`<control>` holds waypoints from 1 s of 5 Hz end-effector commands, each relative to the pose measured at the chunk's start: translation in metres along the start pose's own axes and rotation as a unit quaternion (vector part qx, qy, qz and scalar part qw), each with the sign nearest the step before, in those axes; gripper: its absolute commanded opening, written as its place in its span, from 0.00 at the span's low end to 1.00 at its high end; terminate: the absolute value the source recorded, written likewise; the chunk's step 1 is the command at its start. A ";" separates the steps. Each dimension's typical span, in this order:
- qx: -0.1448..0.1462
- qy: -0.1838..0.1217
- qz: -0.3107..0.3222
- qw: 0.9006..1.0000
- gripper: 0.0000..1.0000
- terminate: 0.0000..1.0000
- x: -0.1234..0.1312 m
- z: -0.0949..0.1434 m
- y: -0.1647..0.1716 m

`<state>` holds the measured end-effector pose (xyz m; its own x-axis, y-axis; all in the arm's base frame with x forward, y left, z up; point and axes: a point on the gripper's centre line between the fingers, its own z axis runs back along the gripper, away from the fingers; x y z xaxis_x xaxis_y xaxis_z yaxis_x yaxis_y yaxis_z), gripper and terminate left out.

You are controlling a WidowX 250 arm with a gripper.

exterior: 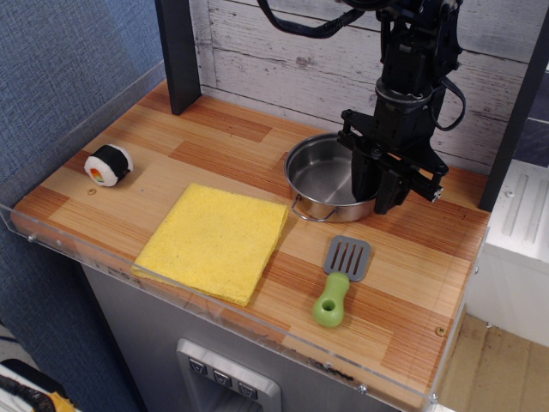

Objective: Place the pot behind the spatula and towel

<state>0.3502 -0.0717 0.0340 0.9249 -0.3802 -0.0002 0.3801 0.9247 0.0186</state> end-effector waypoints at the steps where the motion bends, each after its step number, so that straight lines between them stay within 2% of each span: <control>1: 0.034 -0.101 0.046 0.993 1.00 0.00 -0.021 0.115 0.032; 2: 0.046 -0.114 0.113 0.986 1.00 0.00 -0.048 0.153 0.050; 3: 0.042 -0.109 0.137 0.984 1.00 0.00 -0.061 0.160 0.061; 4: 0.035 -0.077 0.130 0.988 1.00 0.00 -0.066 0.154 0.063; 5: 0.035 -0.077 0.130 0.988 1.00 0.00 -0.066 0.154 0.063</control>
<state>0.3177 0.0076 0.1762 0.9823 -0.1416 0.1229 0.1351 0.9890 0.0598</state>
